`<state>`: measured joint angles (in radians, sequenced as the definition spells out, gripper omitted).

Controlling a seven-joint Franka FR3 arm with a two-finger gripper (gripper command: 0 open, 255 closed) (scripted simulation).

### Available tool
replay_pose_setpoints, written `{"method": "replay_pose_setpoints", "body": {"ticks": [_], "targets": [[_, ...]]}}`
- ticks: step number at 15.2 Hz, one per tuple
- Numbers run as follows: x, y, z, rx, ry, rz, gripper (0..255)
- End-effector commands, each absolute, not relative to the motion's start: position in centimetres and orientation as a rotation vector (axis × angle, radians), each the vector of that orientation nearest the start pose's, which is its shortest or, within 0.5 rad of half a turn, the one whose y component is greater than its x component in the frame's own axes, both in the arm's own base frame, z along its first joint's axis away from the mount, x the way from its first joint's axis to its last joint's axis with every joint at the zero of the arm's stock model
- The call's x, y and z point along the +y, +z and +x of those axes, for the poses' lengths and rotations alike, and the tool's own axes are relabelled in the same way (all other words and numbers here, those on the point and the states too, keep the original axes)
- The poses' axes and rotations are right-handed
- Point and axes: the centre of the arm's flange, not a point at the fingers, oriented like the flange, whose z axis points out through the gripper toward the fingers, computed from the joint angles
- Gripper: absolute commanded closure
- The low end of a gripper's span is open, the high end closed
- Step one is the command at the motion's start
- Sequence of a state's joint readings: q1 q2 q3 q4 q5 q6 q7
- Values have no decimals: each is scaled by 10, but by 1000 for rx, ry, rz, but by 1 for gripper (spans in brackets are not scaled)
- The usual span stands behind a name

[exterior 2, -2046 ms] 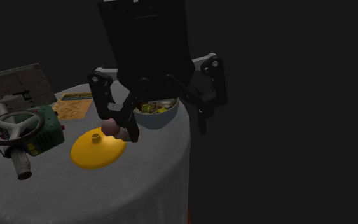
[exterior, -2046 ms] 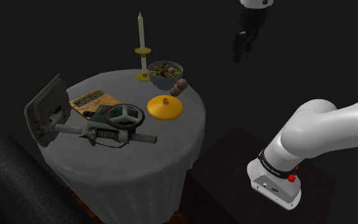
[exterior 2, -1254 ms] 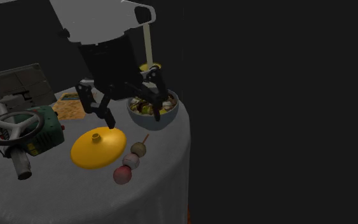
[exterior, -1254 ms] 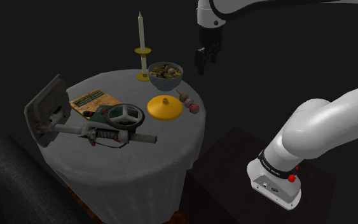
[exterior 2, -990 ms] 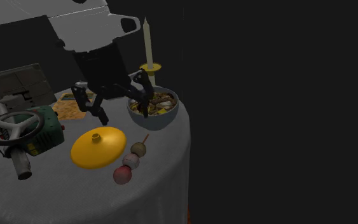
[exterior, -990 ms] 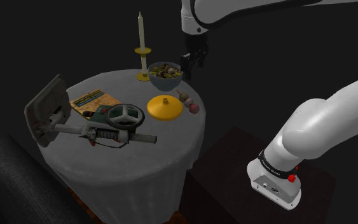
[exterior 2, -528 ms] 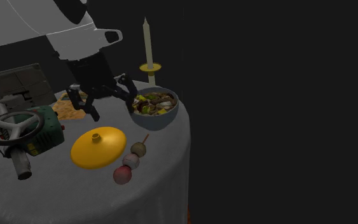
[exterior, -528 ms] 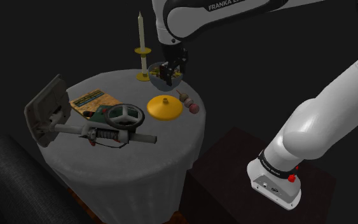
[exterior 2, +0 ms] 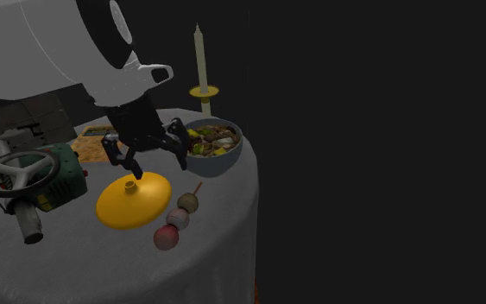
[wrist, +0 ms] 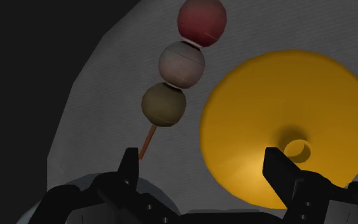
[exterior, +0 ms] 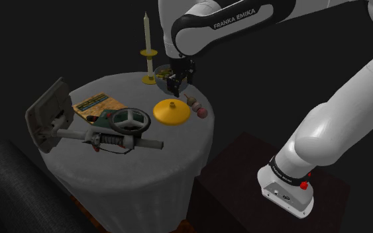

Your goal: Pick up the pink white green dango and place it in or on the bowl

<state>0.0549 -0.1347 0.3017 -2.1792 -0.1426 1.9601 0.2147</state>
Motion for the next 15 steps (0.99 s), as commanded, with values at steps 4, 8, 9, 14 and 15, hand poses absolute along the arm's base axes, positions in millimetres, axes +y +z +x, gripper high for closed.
{"method": "replay_pose_setpoints", "body": {"ticks": [4,8,9,14,15], "targets": [[168,438,469,-329,66,-3313,0],[168,438,469,-329,67,-3313,255],[168,438,469,-329,67,-3313,255],[168,438,469,-329,67,-3313,255],[168,438,469,-329,67,-3313,255]]}}
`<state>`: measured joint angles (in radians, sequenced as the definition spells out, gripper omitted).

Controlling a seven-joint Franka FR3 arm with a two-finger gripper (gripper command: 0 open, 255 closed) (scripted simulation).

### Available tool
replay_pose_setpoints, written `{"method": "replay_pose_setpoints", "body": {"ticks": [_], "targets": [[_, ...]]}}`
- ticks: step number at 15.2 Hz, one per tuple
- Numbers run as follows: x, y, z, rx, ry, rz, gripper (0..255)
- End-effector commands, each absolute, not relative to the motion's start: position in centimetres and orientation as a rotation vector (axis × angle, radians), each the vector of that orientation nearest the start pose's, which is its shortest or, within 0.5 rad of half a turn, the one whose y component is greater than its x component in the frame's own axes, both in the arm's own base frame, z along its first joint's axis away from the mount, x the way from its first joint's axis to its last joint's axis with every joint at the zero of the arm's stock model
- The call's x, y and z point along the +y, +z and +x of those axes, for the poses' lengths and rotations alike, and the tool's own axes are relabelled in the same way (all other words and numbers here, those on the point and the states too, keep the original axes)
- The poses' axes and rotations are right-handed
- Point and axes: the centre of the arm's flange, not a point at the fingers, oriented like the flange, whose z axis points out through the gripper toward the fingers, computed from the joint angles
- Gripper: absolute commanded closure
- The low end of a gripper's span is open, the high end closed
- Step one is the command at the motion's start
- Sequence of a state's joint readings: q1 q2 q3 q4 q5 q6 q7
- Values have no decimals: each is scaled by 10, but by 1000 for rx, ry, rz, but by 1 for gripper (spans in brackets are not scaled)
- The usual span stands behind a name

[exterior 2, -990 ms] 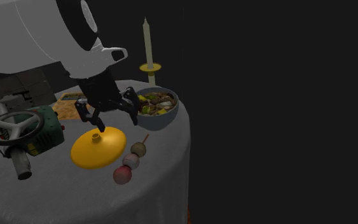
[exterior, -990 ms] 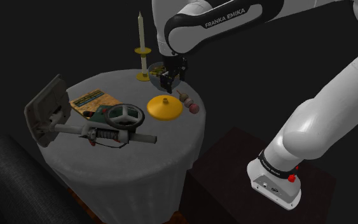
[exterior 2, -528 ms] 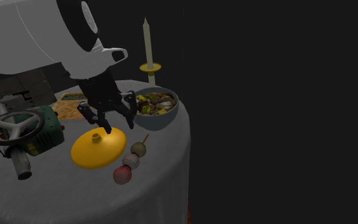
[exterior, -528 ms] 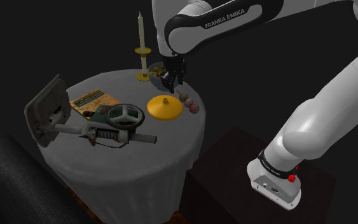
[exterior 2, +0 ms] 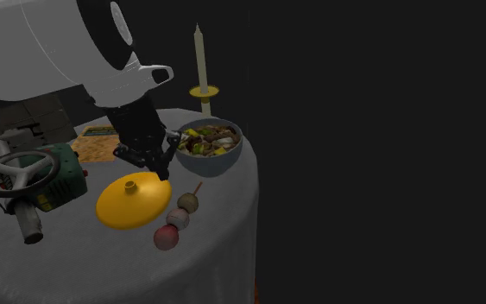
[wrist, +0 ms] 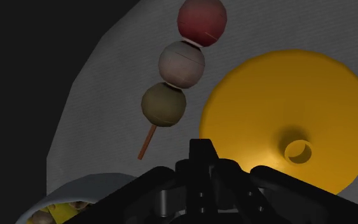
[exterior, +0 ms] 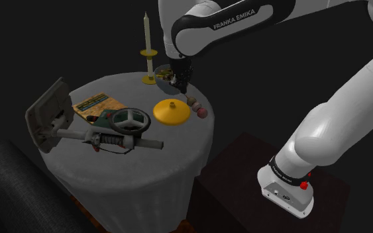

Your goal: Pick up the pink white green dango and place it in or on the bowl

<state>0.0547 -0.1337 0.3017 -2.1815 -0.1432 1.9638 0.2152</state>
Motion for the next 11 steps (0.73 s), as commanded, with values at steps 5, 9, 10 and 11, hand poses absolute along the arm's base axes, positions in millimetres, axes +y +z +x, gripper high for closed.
{"method": "replay_pose_setpoints", "body": {"ticks": [5,9,10,11], "targets": [[136,425,425,-332,-80,-3230,0],[102,404,378,-333,-232,-3132,0],[102,398,379,-333,-232,-3132,0],[102,393,380,-333,-232,-3132,0]]}}
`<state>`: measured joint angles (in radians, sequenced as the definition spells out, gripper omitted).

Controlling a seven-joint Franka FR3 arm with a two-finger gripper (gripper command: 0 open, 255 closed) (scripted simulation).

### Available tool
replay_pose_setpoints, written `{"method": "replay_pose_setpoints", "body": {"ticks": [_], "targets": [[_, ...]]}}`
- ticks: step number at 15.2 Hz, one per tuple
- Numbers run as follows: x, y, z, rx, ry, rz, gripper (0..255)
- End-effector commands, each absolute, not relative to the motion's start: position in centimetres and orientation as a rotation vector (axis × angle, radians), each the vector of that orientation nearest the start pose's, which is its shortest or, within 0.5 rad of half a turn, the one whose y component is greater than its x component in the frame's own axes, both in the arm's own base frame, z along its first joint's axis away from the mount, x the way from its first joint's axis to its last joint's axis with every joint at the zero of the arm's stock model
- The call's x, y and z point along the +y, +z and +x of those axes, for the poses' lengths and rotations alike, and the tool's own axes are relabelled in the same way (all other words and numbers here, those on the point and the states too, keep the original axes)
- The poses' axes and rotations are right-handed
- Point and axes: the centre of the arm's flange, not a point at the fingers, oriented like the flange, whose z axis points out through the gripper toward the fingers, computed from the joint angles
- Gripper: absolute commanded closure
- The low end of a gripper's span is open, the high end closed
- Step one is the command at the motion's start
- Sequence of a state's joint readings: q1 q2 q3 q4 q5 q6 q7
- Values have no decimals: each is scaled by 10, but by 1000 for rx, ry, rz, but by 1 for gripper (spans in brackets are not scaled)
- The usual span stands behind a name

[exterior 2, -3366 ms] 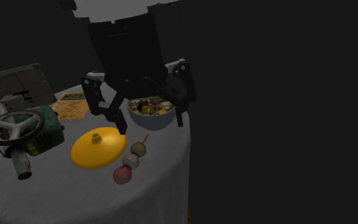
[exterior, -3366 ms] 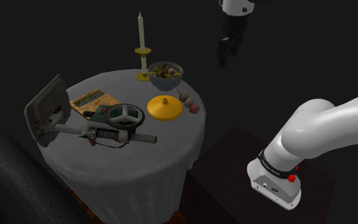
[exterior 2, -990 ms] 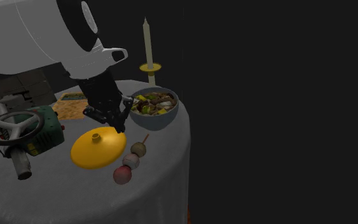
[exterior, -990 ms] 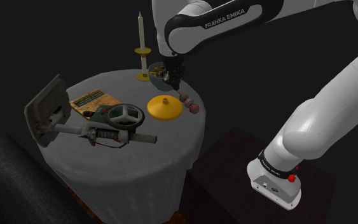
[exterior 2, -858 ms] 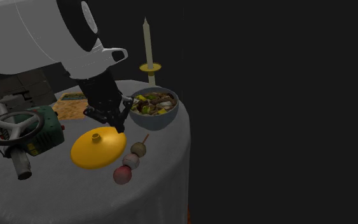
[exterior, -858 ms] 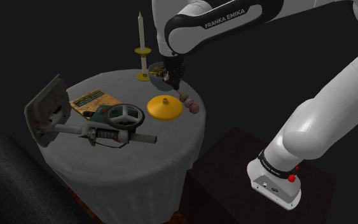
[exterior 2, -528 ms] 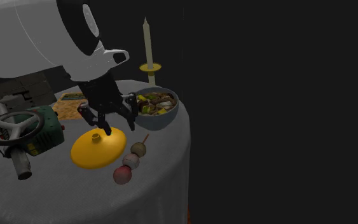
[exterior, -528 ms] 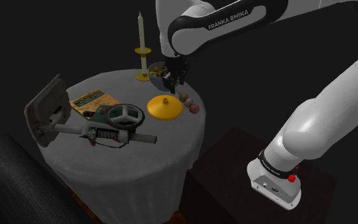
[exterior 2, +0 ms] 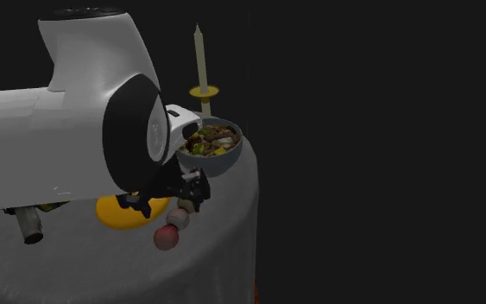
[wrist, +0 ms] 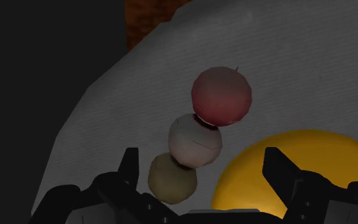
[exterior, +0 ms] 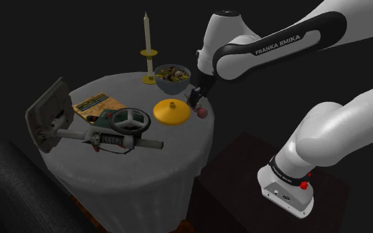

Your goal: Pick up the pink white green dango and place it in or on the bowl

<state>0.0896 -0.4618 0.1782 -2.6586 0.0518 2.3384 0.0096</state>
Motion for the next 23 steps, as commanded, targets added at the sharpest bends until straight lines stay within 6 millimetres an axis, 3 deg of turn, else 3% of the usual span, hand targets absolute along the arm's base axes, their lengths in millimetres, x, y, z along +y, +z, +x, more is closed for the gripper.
{"method": "replay_pose_setpoints", "body": {"ticks": [1,5,13,14,23], "targets": [[102,388,380,-333,-232,-3132,0],[102,364,384,-333,-232,-3132,0],[102,364,384,-333,-232,-3132,0],[102,364,384,-333,-232,-3132,255],[102,364,384,-333,-232,-3132,255]]}}
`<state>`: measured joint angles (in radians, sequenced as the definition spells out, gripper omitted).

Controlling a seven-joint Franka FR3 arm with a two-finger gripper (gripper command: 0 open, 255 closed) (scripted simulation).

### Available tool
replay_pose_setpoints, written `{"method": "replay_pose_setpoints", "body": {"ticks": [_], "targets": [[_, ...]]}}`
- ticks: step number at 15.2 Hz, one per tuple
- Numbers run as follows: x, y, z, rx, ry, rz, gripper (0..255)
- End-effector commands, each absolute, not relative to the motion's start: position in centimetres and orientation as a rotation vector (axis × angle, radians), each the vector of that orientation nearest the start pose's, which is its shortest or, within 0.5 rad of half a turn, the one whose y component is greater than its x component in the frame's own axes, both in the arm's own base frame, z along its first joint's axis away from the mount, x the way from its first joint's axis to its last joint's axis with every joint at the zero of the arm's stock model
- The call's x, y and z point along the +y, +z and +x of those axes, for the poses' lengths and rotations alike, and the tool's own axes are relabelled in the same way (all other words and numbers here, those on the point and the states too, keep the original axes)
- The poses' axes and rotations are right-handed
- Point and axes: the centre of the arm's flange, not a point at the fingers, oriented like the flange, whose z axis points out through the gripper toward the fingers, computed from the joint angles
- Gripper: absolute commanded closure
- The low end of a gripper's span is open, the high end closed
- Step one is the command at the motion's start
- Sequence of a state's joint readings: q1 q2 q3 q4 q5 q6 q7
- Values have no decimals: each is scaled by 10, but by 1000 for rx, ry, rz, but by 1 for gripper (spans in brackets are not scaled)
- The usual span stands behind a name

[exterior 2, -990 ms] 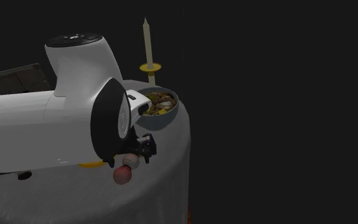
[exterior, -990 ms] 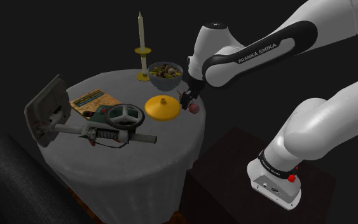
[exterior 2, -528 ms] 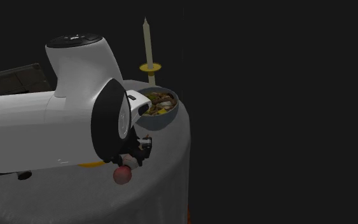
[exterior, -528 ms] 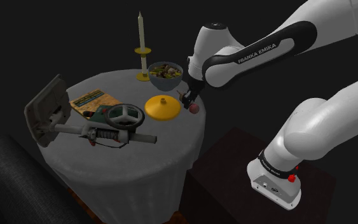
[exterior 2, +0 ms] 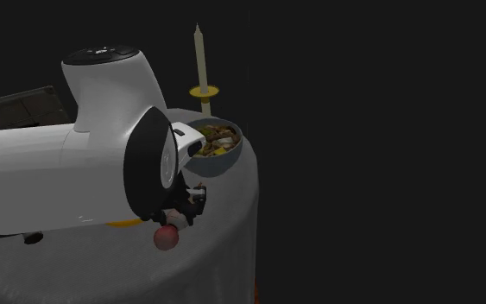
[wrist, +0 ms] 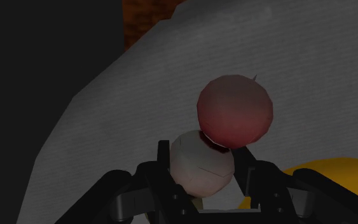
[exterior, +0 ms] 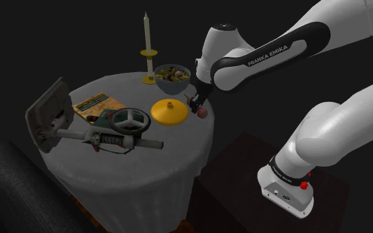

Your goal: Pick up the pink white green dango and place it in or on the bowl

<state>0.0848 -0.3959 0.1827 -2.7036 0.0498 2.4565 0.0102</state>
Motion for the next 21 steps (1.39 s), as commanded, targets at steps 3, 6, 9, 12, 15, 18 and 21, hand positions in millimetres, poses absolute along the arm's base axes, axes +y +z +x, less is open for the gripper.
{"method": "replay_pose_setpoints", "body": {"ticks": [3,6,9,12,15,18,21], "targets": [[102,380,384,-333,-232,-3132,255],[102,396,384,-333,-232,-3132,255],[102,412,384,-333,-232,-3132,255],[102,427,384,-333,-232,-3132,255],[102,443,384,-333,-232,-3132,255],[102,459,384,-333,-232,-3132,255],[102,475,384,-333,-232,-3132,255]]}}
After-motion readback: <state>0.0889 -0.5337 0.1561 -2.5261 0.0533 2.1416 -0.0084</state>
